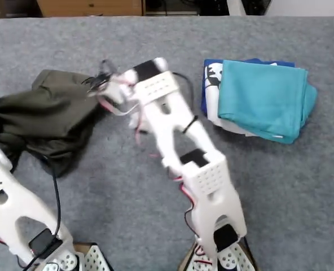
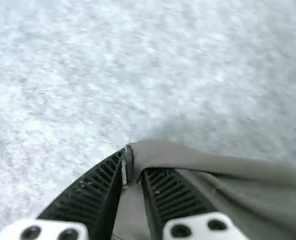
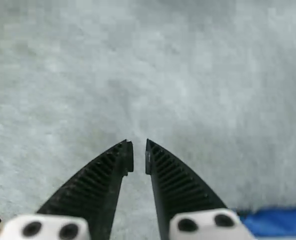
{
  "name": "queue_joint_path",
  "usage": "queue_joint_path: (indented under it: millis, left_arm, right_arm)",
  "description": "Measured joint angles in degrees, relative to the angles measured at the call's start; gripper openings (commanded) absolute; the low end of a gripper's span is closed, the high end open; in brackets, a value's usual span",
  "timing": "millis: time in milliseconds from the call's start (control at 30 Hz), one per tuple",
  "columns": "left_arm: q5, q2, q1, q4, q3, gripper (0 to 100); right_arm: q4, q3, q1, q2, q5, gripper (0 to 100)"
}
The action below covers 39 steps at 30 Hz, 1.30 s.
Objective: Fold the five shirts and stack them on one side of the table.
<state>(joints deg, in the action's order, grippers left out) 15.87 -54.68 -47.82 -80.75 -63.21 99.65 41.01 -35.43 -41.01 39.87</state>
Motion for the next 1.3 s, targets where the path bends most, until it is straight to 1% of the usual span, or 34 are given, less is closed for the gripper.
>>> queue_joint_path:
  millis: [67,133,267,367,433,500,567,700,800,867,933,1033,1067,1133,1200,1300]
  left_arm:
    - [0.0,-2.46,-1.05,0.0,-2.11,2]
    - [0.0,-3.87,-1.93,-0.09,-2.9,2]
    - [0.35,-4.48,-2.55,-3.08,-3.52,2]
    - [0.35,-4.48,-2.64,-5.89,-3.52,2]
    - [0.35,-4.48,-2.99,-7.21,-3.52,2]
    - [0.35,-4.48,-3.78,-8.35,-3.52,2]
    - [0.35,-4.48,-4.66,-8.97,-3.52,2]
    - [0.35,-4.48,-5.71,-10.29,-3.52,2]
    - [0.35,-4.48,-5.71,-11.34,-3.52,2]
    - [0.35,-4.48,-5.71,-11.78,-3.6,2]
    - [0.35,-4.48,-5.71,-11.78,-3.6,2]
    - [0.35,-4.48,-5.71,-11.78,-3.6,2]
    - [0.35,-4.48,-5.71,-11.78,-3.6,2]
    - [0.35,-4.48,-5.71,-11.78,-3.6,2]
    - [0.35,-4.48,-5.71,-11.78,-3.6,2]
    - [0.35,-4.48,-5.71,-11.78,-3.6,2]
  right_arm:
    - [-0.53,0.09,-3.78,-0.88,0.44,6.2]
    - [-4.13,0.09,-7.47,-2.64,0.53,6.2]
    - [-16.88,0.18,-12.66,-7.12,0.53,6.3]
    - [-26.2,0.7,-14.95,-9.76,-3.78,7.3]
    - [-30.51,2.46,-16.35,-11.43,-7.82,12.0]
    - [-32.53,5.01,-16.88,-13.36,-11.6,17.8]
    - [-33.23,8.26,-16.88,-15.74,-16.35,21.1]
    - [-33.67,15.65,-16.88,-21.54,-26.02,21.3]
    - [-33.41,20.66,-16.97,-25.41,-30.77,21.3]
    - [-30.95,24.88,-16.97,-26.64,-33.76,21.1]
    - [-28.75,28.4,-16.97,-27.16,-35.16,17.1]
    - [-26.9,31.82,-16.97,-27.87,-35.16,0.9]
    - [-26.11,32.62,-16.88,-28.13,-35.16,0.0]
    - [-24.53,33.93,-16.18,-28.48,-35.16,2.0]
    - [-22.95,35.43,-14.95,-28.48,-35.16,0.0]
    - [-20.22,37.54,-12.75,-28.48,-35.16,0.1]
